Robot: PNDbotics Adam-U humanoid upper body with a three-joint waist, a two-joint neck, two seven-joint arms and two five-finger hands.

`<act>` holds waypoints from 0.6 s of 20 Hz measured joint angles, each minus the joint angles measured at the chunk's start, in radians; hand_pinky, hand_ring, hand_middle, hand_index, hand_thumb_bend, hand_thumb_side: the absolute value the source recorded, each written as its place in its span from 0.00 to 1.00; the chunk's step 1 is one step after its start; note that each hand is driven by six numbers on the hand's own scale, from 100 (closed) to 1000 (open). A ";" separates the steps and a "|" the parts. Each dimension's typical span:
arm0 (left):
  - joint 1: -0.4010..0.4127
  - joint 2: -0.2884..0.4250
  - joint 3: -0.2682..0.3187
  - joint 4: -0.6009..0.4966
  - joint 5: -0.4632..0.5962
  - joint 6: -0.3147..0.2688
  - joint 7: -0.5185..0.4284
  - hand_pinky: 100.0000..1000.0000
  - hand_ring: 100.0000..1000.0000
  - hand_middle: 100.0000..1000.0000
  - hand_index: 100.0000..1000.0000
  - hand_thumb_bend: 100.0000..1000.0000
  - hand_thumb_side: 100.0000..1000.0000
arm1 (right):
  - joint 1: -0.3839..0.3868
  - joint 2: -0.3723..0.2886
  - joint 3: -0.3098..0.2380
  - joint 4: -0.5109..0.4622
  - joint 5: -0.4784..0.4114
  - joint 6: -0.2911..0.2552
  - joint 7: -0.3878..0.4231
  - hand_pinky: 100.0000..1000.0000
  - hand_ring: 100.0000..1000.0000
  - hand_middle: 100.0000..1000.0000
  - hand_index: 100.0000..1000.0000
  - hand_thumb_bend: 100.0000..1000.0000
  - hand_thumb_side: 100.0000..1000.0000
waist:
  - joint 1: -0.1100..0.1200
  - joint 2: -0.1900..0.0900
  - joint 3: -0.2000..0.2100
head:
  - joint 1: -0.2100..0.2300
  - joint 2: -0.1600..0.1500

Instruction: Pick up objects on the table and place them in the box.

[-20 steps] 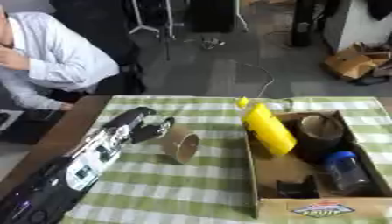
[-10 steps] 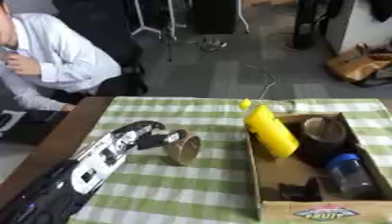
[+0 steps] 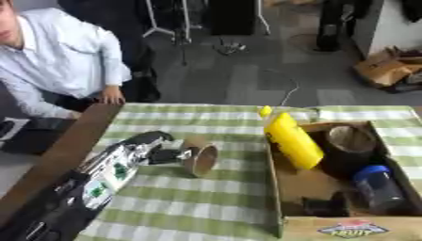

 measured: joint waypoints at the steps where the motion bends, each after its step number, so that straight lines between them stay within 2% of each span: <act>1: -0.002 -0.001 0.000 0.002 -0.014 -0.004 -0.010 1.00 1.00 1.00 1.00 0.74 1.00 | -0.001 0.002 0.000 0.000 0.000 0.001 0.001 0.91 1.00 0.92 0.87 0.02 1.00 | 0.000 0.000 -0.001 | 0.000 0.000; 6: -0.023 -0.004 0.000 0.010 -0.058 -0.022 -0.053 1.00 1.00 1.00 1.00 0.72 1.00 | -0.002 0.004 0.000 0.000 -0.001 0.004 0.004 0.91 1.00 0.92 0.87 0.02 1.00 | 0.000 0.001 -0.004 | 0.005 -0.003; 12: -0.046 -0.020 0.001 0.028 -0.048 -0.031 -0.091 1.00 1.00 1.00 1.00 0.70 1.00 | -0.003 0.012 0.004 0.000 -0.002 0.009 0.009 0.91 1.00 0.92 0.87 0.02 1.00 | 0.000 0.006 -0.011 | 0.009 -0.008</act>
